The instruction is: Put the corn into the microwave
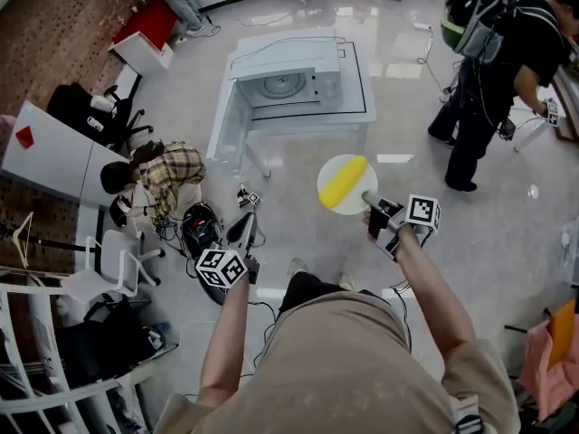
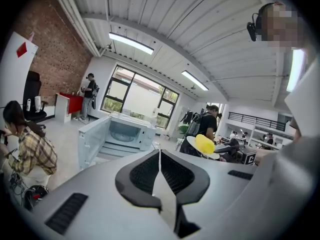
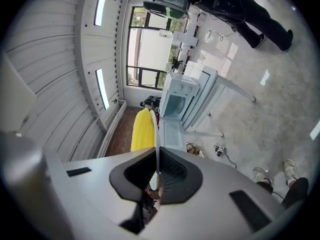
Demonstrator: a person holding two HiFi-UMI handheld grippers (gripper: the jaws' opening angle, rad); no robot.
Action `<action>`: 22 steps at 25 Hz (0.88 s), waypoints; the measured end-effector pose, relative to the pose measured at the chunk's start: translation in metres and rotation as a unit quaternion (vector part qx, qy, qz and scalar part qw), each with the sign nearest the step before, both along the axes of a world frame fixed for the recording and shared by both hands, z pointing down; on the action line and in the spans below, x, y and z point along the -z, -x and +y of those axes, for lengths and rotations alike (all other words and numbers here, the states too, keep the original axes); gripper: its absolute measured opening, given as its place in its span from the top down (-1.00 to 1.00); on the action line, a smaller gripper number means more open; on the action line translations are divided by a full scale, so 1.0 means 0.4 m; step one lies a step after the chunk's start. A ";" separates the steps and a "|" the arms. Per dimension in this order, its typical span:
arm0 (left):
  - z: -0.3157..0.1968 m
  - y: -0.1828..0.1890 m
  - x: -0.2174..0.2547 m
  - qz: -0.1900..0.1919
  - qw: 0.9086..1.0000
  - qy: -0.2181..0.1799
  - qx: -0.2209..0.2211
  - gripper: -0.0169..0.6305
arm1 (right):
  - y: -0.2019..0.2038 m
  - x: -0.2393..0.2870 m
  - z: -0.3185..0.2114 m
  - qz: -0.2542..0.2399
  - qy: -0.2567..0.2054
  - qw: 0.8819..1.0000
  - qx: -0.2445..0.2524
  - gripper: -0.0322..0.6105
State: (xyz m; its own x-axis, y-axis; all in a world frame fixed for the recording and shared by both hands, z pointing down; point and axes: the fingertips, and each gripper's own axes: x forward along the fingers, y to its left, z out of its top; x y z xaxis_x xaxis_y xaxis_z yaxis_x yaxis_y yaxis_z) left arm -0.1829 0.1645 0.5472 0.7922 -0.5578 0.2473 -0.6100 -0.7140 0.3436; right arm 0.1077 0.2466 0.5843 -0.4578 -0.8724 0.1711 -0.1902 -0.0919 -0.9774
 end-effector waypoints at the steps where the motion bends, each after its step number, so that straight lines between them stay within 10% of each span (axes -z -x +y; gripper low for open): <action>1: -0.014 0.007 -0.003 0.000 1.000 0.001 -0.001 0.93 | 0.008 -0.001 -0.013 -0.001 0.001 1.000 -0.001 0.85; 22: -0.308 0.066 -0.049 0.001 0.995 0.001 -0.098 0.93 | 0.175 -0.013 -0.290 0.004 0.013 0.999 -0.052 0.86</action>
State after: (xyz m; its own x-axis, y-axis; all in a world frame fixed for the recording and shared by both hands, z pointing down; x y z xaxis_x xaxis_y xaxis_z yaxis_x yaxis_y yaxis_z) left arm -0.2095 0.0411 0.5669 0.8861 -0.3918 0.2474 -0.4586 -0.8183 0.3465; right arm 0.0377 0.1306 0.5895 -0.3635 -0.9105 0.1971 -0.1869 -0.1360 -0.9729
